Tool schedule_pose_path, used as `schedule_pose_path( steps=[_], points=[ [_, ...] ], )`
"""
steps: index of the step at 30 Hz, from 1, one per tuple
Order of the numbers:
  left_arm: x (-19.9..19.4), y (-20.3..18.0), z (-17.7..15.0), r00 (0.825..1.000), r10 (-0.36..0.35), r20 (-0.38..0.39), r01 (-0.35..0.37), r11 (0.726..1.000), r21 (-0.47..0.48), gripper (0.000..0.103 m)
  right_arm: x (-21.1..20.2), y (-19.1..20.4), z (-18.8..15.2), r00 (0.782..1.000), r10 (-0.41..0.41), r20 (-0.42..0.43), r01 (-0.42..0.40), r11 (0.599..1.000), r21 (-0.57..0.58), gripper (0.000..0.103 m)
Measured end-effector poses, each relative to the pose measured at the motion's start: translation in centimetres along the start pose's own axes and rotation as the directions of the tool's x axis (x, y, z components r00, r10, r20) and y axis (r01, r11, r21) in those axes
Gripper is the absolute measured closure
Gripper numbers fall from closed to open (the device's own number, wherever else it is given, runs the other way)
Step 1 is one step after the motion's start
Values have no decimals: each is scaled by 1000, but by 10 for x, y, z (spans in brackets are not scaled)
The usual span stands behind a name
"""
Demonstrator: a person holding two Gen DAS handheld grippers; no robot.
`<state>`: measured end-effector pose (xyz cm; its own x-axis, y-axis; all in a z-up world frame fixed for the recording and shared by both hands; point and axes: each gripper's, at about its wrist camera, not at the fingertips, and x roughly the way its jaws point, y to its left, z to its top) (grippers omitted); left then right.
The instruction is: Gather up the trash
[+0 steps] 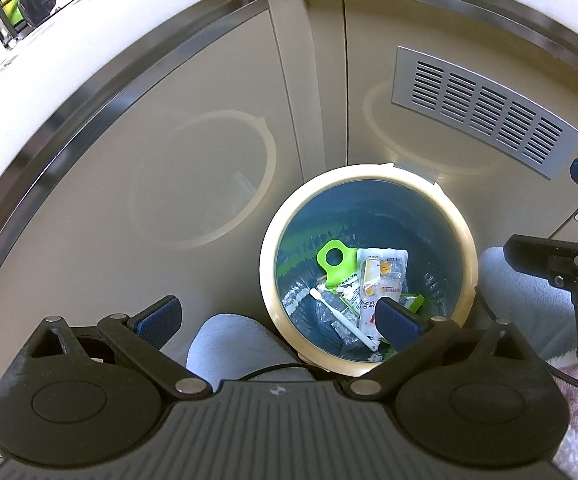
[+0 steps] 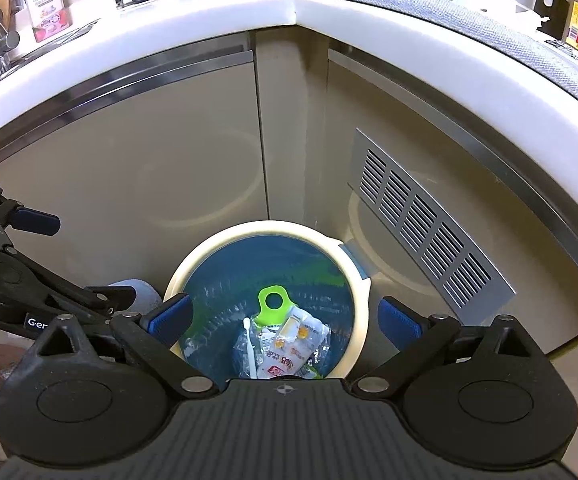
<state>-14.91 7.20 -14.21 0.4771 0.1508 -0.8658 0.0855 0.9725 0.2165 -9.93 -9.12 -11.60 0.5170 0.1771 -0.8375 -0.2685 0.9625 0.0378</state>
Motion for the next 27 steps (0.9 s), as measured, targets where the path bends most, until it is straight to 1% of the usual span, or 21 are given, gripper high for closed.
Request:
schedule_pose_path(
  steps=[27],
  points=[
    [0, 0, -2, 1000, 5, 1, -5, 1000, 3, 0, 4, 0, -2, 1000, 0, -13, 0, 1000, 11, 4]
  ],
)
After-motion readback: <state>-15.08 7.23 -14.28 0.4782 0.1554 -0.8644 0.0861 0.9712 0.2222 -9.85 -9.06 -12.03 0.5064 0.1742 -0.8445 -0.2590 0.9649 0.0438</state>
